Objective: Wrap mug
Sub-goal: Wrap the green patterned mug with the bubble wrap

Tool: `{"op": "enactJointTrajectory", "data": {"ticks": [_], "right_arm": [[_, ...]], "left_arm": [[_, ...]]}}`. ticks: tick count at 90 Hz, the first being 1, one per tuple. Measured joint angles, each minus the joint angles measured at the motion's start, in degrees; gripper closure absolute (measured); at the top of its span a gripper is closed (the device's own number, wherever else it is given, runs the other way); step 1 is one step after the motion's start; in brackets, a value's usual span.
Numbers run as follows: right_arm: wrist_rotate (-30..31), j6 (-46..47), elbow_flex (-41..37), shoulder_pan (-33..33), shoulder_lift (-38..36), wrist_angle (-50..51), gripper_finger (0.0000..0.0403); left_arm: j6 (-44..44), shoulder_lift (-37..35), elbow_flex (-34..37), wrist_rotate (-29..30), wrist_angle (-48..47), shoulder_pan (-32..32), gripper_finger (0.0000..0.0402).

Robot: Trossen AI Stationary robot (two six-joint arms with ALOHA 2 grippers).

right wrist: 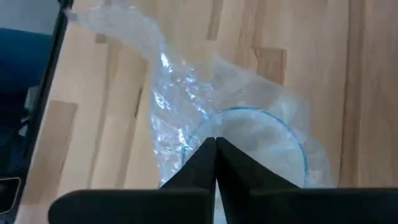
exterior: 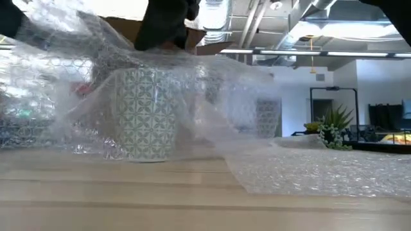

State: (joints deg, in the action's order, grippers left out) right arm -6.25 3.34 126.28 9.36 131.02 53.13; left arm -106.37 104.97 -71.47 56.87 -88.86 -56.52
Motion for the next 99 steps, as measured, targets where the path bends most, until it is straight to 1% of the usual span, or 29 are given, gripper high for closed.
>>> {"op": "enactJointTrajectory", "data": {"ticks": [12,25,43,58,83,99], "right_arm": [[-0.38,0.71,-0.02,-0.85,4.31,0.62,0.0403],[-1.12,0.78,0.28,-2.00,8.23,0.25,0.0403],[-3.63,0.69,0.59,-2.83,11.94,0.38,0.0403],[-4.36,0.06,1.18,-2.68,11.88,1.19,0.0403],[-3.92,0.24,8.28,-1.72,10.58,6.33,0.0403],[-3.29,0.76,8.13,-1.52,7.45,5.91,0.0403]], "left_arm": [[-0.64,0.00,0.03,0.47,1.22,0.00,0.0400],[3.99,0.00,0.03,0.88,5.73,0.66,0.0400],[6.09,0.00,0.03,1.01,6.43,1.50,0.0400],[6.41,0.00,0.03,1.34,7.13,1.71,0.0400],[17.52,0.00,0.03,2.94,15.63,1.83,0.0400],[18.88,0.00,0.00,2.96,16.51,1.89,0.0400]]}}
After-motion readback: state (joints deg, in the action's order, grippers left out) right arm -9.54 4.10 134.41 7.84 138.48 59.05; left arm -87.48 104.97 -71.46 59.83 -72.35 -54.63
